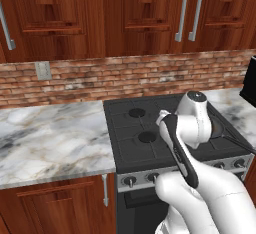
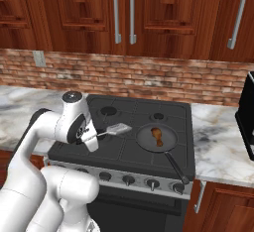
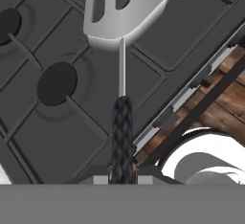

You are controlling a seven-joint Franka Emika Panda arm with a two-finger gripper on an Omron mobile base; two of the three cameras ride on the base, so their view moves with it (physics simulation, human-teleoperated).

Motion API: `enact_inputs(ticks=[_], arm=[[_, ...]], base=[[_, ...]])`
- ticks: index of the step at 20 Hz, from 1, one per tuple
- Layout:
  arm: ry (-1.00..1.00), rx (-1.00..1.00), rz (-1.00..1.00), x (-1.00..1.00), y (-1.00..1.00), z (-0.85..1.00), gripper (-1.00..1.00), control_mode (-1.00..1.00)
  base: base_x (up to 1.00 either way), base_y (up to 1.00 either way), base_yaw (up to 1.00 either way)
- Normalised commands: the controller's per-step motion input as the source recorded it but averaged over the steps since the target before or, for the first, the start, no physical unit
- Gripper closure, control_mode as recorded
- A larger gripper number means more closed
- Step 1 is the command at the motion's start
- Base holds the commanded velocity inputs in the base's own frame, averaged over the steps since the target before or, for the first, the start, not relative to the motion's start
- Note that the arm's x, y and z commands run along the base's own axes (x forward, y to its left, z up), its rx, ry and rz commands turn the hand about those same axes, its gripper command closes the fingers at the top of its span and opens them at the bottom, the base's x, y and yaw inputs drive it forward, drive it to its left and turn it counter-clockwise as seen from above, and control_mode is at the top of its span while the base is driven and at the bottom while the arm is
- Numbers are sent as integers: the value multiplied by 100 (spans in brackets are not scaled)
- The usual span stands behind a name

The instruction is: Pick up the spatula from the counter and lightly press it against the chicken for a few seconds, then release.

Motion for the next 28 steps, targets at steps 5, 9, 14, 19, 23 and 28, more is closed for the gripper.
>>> enact_inputs(ticks=[5, 9, 14, 19, 23, 28], arm=[[0, 0, -5, 21, -25, 0, 100, -100], [0, 0, -4, 25, -25, 0, 100, -100], [3, 4, -2, 35, -24, 0, 100, -100], [1, 3, -2, 34, -23, 0, 100, -100], [0, 3, -1, 24, -20, 0, 100, -100], [0, 2, -3, 20, -20, 0, 100, -100]], base=[[0, 0, 0], [0, 0, 0], [0, 0, 0], [0, 0, 0], [0, 0, 0], [0, 0, 0]])
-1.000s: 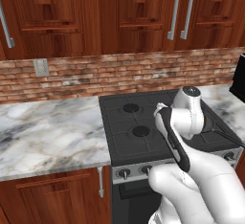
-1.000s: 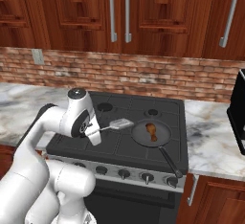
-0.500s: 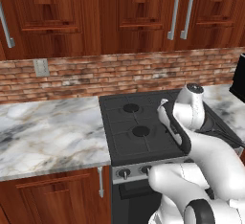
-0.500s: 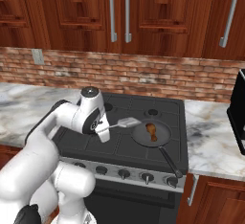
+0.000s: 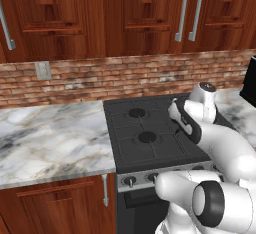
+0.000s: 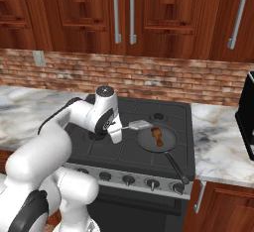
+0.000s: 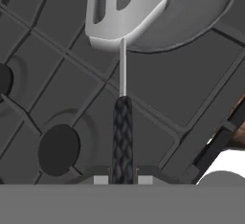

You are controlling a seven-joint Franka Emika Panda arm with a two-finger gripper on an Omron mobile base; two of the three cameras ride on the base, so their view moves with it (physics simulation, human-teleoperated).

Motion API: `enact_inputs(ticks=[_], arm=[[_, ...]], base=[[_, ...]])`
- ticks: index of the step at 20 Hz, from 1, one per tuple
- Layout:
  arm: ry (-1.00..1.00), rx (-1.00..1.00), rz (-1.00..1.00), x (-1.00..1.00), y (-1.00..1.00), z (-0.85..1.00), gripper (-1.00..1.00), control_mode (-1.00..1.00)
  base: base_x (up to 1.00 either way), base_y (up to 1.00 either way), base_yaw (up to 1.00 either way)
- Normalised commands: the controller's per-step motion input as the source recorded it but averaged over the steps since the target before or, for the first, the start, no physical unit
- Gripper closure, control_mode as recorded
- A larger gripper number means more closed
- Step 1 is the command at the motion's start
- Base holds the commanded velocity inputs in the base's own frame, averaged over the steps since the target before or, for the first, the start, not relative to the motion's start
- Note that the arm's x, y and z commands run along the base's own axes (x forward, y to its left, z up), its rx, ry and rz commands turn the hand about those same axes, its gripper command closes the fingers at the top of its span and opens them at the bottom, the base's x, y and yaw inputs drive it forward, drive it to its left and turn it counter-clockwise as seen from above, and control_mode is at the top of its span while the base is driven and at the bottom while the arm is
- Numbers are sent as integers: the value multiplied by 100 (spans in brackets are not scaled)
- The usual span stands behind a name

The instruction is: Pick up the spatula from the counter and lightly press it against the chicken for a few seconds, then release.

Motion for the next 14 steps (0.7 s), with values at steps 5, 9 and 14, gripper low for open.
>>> enact_inputs(ticks=[5, 9, 14], arm=[[0, 2, -3, 21, -19, 0, 100, -100], [0, 1, -3, 20, -16, 0, 100, -100], [0, 2, -3, 13, -14, 0, 100, -100]], base=[[0, 0, 0], [0, 0, 0], [0, 0, 0]])
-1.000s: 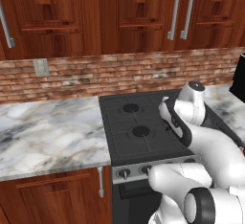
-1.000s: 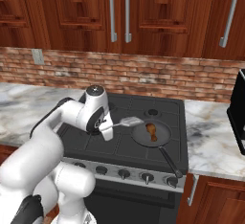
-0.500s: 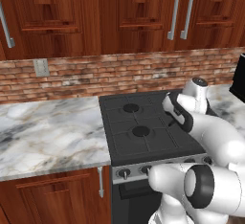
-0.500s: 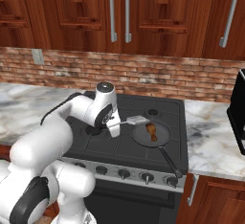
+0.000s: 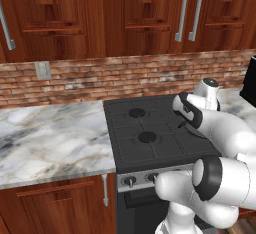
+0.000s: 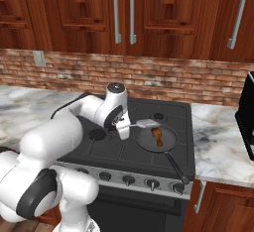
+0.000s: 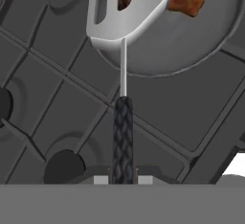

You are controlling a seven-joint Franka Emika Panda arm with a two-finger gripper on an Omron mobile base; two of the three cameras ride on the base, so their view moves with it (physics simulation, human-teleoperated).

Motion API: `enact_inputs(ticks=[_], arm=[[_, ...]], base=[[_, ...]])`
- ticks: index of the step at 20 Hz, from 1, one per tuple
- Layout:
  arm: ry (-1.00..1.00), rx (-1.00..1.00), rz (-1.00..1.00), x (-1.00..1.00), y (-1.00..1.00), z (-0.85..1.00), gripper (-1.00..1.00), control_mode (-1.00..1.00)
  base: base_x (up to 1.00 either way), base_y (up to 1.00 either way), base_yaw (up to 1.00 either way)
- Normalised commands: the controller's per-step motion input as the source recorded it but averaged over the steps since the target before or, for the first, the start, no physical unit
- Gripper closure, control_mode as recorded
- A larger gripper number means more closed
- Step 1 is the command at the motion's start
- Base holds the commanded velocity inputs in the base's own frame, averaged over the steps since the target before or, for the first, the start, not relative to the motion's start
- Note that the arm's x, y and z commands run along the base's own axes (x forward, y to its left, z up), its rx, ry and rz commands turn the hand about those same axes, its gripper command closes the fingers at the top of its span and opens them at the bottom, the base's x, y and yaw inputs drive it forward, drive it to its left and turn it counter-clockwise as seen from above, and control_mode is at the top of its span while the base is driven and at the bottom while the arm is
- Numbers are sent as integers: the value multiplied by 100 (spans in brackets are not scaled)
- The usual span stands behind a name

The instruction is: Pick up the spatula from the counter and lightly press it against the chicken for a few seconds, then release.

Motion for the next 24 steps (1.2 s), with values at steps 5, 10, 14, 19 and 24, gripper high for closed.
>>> enact_inputs(ticks=[5, 10, 14, 19, 24], arm=[[0, 2, -2, 18, -12, -1, 100, -100], [0, 3, -2, 19, -15, -2, 100, -100], [1, 2, -1, 25, -14, 0, 100, -100], [1, 3, -1, 20, -14, -4, 100, -100], [1, 3, 0, 14, -10, -15, 100, -100]], base=[[0, 0, 0], [0, 0, 0], [0, 0, 0], [0, 0, 0], [0, 0, 0]])
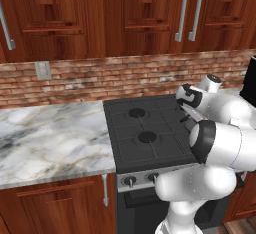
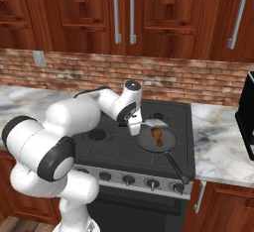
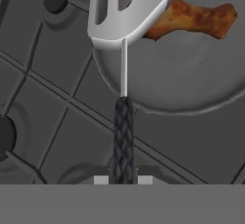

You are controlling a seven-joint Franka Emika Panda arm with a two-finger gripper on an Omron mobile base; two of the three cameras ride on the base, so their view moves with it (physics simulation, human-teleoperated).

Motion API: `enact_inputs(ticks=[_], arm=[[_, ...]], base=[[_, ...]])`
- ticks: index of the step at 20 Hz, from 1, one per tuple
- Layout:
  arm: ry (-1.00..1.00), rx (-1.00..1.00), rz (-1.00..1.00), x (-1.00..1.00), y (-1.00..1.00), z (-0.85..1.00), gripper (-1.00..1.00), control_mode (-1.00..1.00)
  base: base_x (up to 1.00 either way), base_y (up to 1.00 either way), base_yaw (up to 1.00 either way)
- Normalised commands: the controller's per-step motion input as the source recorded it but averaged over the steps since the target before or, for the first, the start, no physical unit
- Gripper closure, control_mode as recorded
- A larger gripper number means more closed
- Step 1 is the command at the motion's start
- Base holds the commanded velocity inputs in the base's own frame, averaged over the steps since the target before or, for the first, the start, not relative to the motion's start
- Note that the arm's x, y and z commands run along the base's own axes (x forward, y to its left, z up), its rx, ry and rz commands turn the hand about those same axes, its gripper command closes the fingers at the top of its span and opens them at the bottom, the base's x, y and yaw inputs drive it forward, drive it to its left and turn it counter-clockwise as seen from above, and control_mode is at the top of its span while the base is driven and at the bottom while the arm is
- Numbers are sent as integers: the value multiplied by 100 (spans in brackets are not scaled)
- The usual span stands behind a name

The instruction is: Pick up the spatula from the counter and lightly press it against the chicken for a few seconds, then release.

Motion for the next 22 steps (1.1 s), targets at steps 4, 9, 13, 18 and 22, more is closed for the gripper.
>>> enact_inputs(ticks=[4, 9, 13, 18, 22], arm=[[0, 2, 0, 12, -7, -16, 100, -100], [0, 1, 0, 12, -5, -11, 100, -100], [0, 1, 0, 12, -2, -11, 100, -100], [0, 0, 0, 10, 0, -11, 100, -100], [0, 0, 0, 4, -3, -11, 100, -100]], base=[[0, 0, 0], [0, 0, 0], [0, 0, 0], [0, 0, 0], [0, 0, 0]])
